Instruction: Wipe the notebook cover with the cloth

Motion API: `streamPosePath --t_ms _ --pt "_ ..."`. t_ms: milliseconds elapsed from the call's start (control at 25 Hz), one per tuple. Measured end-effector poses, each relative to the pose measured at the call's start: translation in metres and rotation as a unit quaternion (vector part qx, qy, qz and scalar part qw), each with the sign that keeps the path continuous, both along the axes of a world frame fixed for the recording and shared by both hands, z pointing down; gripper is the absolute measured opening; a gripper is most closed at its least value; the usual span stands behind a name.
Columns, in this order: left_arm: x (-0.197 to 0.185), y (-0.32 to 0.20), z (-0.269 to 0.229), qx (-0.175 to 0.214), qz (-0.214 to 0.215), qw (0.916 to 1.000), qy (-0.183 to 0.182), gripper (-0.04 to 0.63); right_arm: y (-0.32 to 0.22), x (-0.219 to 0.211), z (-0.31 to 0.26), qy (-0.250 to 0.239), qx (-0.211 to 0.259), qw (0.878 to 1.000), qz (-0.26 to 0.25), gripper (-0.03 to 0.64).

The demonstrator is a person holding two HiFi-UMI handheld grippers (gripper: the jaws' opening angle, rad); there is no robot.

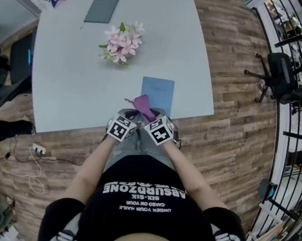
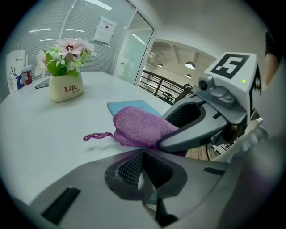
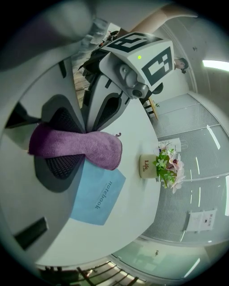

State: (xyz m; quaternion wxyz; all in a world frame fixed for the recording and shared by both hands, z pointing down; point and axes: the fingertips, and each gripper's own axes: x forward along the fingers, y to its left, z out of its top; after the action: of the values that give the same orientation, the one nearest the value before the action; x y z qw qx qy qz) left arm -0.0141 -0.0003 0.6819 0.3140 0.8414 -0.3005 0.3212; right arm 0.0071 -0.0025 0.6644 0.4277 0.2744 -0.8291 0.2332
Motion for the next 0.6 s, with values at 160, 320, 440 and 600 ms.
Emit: streamPosePath --t_ms 160,320,440,600 --pt "0.000 0.000 -0.001 0.002 0.006 1.0000 -0.002 0.015 -0.011 0.018 -0.001 -0.006 -0.004 0.999 0.033 0.140" --pt "0.000 0.000 0.000 0.004 0.009 1.0000 -0.001 0.015 -0.026 0.045 0.002 -0.016 -0.009 0.997 0.077 0.143" --pt "0.001 0.001 0.000 0.003 0.012 0.9999 0.000 0.015 -0.035 0.062 0.001 -0.025 -0.010 0.994 0.107 0.146" --pt "0.001 0.001 0.000 0.003 0.016 0.9999 0.000 0.015 -0.041 0.085 0.000 -0.022 -0.008 0.989 0.144 0.146"
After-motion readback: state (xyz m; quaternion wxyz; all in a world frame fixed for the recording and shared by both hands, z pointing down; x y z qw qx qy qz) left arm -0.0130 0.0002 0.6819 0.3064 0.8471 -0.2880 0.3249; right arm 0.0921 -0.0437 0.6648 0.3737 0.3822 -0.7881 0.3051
